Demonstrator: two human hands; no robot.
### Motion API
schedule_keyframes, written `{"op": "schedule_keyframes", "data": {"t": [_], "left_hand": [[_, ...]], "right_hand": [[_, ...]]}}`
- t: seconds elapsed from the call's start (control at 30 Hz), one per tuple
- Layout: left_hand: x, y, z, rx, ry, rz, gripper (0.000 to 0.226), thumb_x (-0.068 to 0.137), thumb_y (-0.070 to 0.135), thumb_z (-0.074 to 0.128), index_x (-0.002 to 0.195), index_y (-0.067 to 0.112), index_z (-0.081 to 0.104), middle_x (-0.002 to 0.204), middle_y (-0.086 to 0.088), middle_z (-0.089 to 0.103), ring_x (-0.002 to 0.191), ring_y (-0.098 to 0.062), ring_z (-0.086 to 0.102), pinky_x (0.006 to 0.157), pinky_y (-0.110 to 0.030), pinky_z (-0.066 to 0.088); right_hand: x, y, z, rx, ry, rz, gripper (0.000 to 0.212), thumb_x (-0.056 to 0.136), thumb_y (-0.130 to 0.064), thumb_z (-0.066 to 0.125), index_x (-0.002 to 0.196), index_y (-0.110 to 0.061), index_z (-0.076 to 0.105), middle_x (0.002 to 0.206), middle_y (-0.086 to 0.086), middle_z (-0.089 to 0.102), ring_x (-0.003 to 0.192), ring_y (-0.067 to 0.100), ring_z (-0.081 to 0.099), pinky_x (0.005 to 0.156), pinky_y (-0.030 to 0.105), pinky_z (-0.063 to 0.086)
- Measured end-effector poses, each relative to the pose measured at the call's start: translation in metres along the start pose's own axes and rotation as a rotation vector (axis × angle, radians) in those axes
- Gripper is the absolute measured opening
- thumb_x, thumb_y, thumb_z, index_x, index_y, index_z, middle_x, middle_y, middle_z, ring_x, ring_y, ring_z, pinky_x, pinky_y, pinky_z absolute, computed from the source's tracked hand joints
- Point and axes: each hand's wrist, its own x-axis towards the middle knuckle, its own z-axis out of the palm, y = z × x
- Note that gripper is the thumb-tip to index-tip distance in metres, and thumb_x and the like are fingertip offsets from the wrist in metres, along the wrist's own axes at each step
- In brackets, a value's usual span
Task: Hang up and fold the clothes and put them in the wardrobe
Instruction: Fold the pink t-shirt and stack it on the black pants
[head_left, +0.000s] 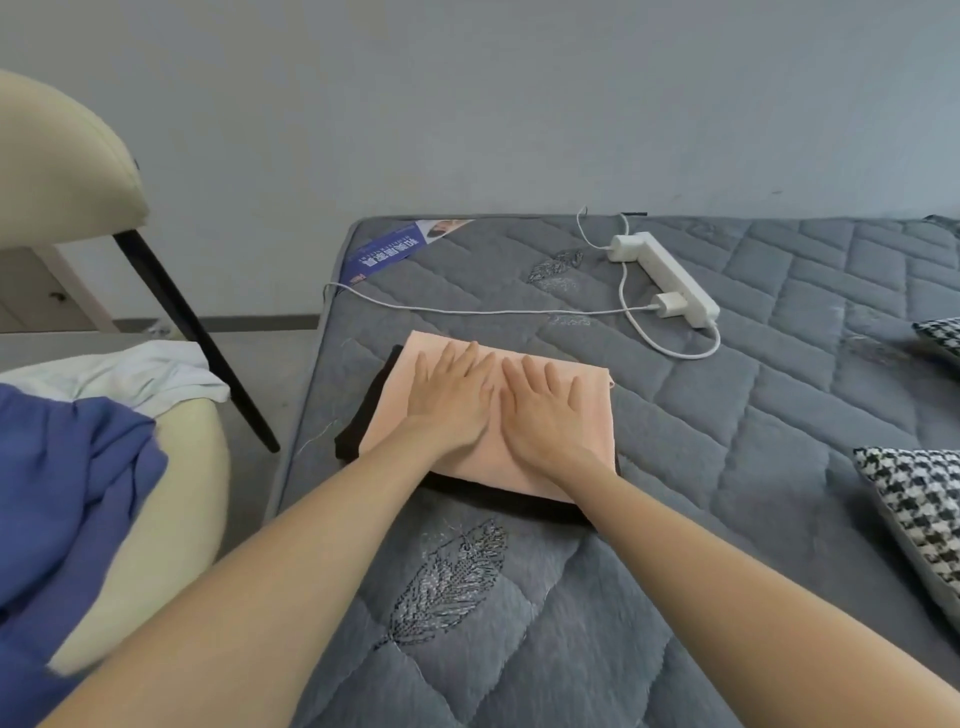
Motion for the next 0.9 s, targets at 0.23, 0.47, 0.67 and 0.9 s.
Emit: {"op": "schedule_keyframes", "data": {"t": [0.23,0.47,0.67,0.9], "left_hand": [[0.011,-0.022,0.048,-0.006,0.191,-0.016,0.05,0.098,0.052,0.018,0.148,0.048,0.012,0.16,0.012,0.006,0.148,-0.016,0.001,0.118,-0.044,-0.008],[0.032,-0.033,0.051,0.014,0.203,-0.109,0.056,0.094,0.059,0.016,0.148,0.046,0.015,0.161,0.002,0.012,0.148,-0.026,0.003,0.117,-0.053,0.002],[0.028,-0.048,0.045,-0.15,0.217,-0.206,0.052,0.099,0.05,0.018,0.15,0.041,0.02,0.161,0.001,0.012,0.147,-0.024,0.013,0.117,-0.048,0.016],[0.002,-0.06,0.036,-0.275,0.15,-0.257,0.05,0.102,0.039,0.015,0.152,0.036,0.014,0.16,0.005,0.015,0.145,-0.024,0.02,0.114,-0.049,0.026]], "right_hand": [[-0.003,0.021,0.034,-0.075,0.11,0.03,0.053,0.097,-0.055,0.011,0.15,-0.045,0.014,0.162,-0.01,0.002,0.149,0.019,-0.004,0.117,0.05,-0.011],[0.005,0.041,0.034,-0.068,0.154,0.13,0.055,0.095,-0.059,0.021,0.149,-0.045,0.018,0.162,-0.003,0.006,0.148,0.025,-0.001,0.118,0.054,0.002],[0.002,0.049,0.034,0.074,0.187,0.212,0.055,0.097,-0.055,0.023,0.15,-0.043,0.019,0.162,0.0,0.007,0.149,0.023,-0.001,0.12,0.05,0.008],[0.0,0.049,0.029,0.086,0.132,0.202,0.055,0.098,-0.052,0.022,0.152,-0.041,0.016,0.162,0.003,0.003,0.149,0.024,-0.003,0.12,0.049,0.005]]}}
